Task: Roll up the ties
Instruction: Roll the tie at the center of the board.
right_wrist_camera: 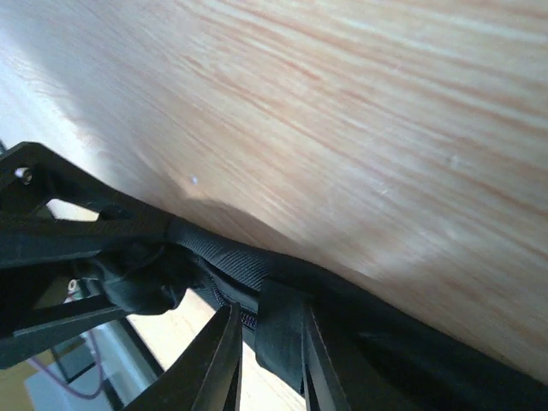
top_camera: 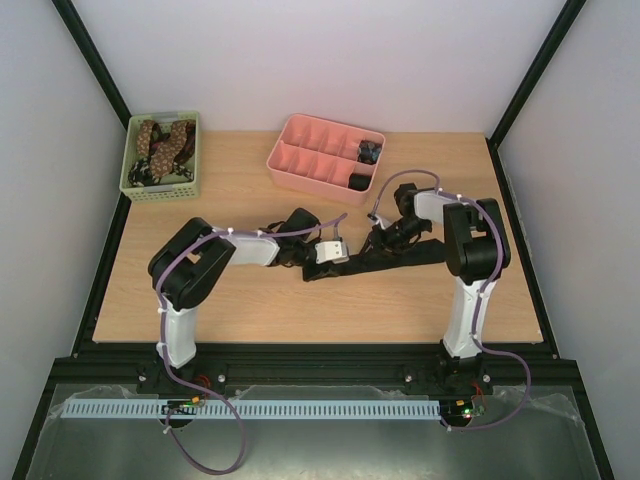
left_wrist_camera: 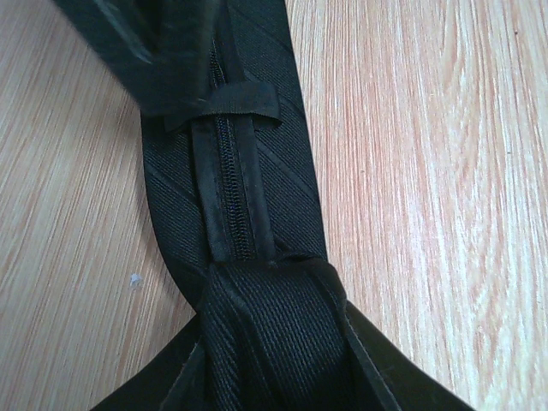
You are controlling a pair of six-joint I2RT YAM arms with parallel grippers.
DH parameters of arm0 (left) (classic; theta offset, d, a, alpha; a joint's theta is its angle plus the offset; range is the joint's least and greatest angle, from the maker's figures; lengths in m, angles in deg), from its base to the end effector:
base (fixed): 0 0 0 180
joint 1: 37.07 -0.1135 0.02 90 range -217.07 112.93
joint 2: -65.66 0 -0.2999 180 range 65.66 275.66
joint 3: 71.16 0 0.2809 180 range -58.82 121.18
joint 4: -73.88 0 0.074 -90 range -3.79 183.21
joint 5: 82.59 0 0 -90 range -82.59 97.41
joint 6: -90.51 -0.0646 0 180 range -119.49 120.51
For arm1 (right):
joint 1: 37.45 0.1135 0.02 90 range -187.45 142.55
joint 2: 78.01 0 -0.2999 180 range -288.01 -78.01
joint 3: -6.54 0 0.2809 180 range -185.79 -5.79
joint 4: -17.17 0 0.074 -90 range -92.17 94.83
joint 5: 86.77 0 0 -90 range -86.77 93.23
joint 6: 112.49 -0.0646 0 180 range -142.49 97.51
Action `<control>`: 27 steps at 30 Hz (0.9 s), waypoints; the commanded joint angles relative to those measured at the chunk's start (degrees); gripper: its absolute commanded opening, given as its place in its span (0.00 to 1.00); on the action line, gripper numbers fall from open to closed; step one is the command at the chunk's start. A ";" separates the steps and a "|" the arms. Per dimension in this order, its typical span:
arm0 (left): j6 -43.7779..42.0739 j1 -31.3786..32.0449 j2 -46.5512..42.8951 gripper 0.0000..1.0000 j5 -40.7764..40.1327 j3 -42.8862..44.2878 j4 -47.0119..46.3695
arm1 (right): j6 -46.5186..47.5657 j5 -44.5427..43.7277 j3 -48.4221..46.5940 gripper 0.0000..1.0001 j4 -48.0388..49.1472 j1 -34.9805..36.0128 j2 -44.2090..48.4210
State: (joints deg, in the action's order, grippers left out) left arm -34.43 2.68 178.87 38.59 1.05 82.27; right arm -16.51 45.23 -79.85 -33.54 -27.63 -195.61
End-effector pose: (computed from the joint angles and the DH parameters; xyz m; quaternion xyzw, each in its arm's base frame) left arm 0.3125 -0.3034 0.1067 0.6221 0.6616 -0.2659 0.3234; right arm 0.4029 0.1136 0.1129 -0.1530 0.9190 0.3595 0.0538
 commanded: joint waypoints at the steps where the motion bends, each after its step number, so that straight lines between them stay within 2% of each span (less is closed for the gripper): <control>1: 3.11 -0.49 2.14 0.22 -1.51 0.74 12.85 | -1.73 -0.29 1.72 0.22 1.21 -0.18 -1.07; 7: 6.00 -0.20 4.86 0.24 -3.52 4.47 16.79 | -8.05 9.14 6.21 0.37 9.13 1.10 5.83; 16: 8.31 -0.11 6.31 0.25 -3.42 5.24 17.61 | -10.15 8.94 10.35 0.37 14.36 7.68 5.31; 20: 8.22 -0.11 6.30 0.26 -3.42 5.29 17.66 | -10.61 6.71 10.92 0.34 17.06 8.72 4.48; 24: 7.99 -0.11 6.18 0.26 -3.18 5.17 17.72 | -10.68 3.65 10.65 0.19 18.48 8.83 2.95; 27: 7.69 -0.11 6.16 0.27 -2.97 5.03 17.65 | -10.35 2.62 9.82 0.14 18.02 8.85 1.52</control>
State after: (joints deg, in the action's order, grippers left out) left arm -27.34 2.50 181.17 38.87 7.98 92.12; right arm -27.11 52.27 -69.80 -16.47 -19.43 -190.98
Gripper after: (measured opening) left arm 0.316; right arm 0.165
